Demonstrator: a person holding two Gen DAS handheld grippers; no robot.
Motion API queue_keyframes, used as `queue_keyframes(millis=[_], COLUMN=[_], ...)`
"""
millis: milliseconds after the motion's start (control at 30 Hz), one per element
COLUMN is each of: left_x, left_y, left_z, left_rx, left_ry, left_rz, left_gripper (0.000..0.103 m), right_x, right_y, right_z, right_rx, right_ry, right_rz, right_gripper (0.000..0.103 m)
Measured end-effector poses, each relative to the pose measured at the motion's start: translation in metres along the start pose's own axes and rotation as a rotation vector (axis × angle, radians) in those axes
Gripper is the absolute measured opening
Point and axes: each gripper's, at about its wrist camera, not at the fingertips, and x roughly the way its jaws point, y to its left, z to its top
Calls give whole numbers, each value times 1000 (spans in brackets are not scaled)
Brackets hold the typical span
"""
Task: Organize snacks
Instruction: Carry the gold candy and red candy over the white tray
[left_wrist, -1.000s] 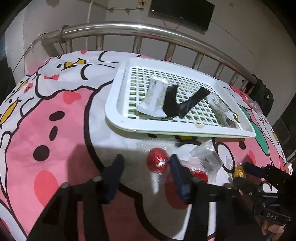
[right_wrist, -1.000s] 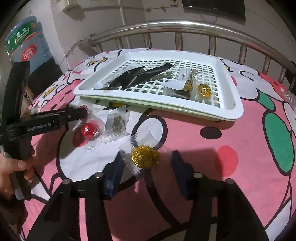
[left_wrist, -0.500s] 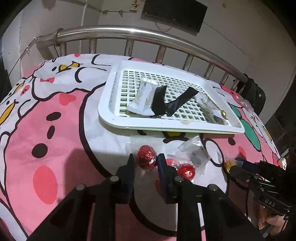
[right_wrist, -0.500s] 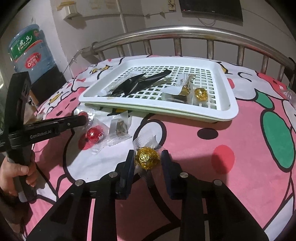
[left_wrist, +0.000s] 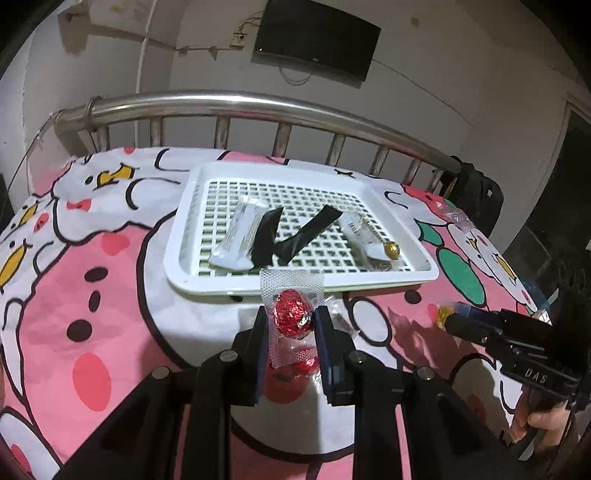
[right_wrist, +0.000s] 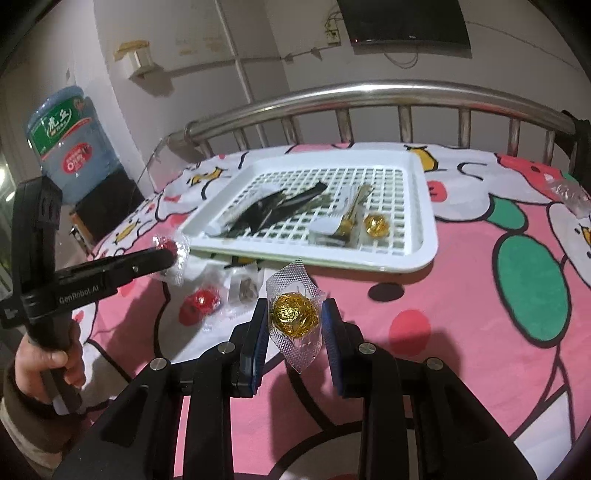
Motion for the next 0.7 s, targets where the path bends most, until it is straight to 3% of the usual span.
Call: queue_keyframes(millis=[367,700], left_x=[17,66], left_y=[-13,-29], left_z=[31,60], left_rx=[5,29], left_ry=[15,66], left_rz=[-43,-41], left_gripper=[25,25], right_x=[0,54], right_y=[-22,-58], right_z=[40,86], right_rx=[27,82], right_ry=[-26,52], right_rz=[-17,-73], right_gripper=[27,27])
